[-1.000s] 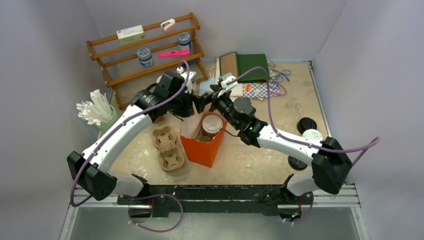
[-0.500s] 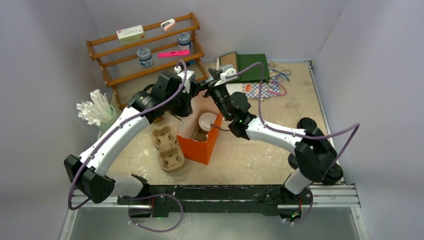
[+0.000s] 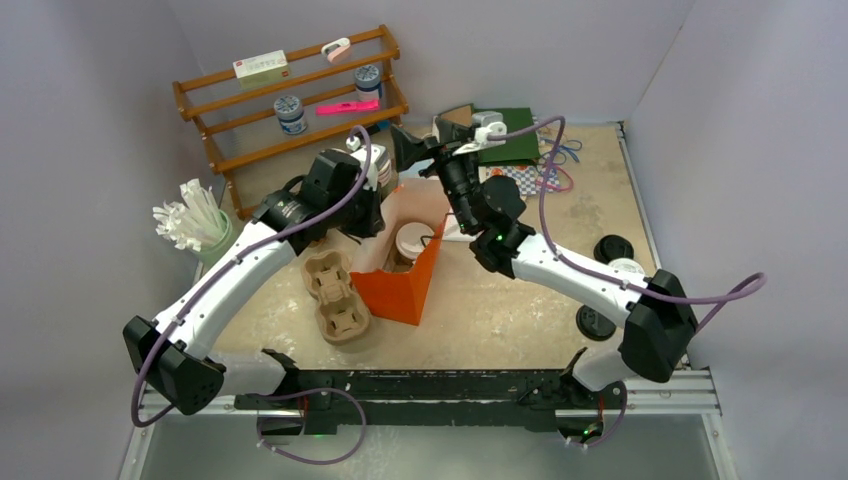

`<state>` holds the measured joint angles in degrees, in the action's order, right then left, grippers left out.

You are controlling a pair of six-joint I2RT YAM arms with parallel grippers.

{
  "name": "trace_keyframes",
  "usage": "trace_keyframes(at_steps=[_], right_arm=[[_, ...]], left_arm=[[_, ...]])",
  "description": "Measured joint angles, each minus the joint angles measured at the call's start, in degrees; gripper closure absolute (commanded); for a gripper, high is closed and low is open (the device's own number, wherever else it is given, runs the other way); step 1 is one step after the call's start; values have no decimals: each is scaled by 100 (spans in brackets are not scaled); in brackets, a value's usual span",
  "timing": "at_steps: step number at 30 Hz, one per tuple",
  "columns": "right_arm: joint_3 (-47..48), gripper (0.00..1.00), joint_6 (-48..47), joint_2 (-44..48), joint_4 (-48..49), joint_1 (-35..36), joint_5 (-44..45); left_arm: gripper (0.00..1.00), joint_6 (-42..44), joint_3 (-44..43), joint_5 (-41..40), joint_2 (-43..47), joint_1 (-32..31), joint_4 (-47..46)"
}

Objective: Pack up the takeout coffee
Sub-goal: Move the takeout bag to the center of the board.

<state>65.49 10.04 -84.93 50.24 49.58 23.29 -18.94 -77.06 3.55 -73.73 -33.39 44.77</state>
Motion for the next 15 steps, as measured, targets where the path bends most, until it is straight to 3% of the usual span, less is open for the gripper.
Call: trace_keyframes(at_steps=[5, 9, 15], right_arm=[[339, 2, 144, -63, 404, -9, 98], [787, 2, 94, -116, 120, -9, 155], [1696, 8, 450, 76, -2205, -133, 479]], left_arm=[[100, -4, 101, 17, 0, 0, -17], [100, -37, 103, 17, 7, 0, -20], [100, -94, 103, 11, 20, 0, -24]])
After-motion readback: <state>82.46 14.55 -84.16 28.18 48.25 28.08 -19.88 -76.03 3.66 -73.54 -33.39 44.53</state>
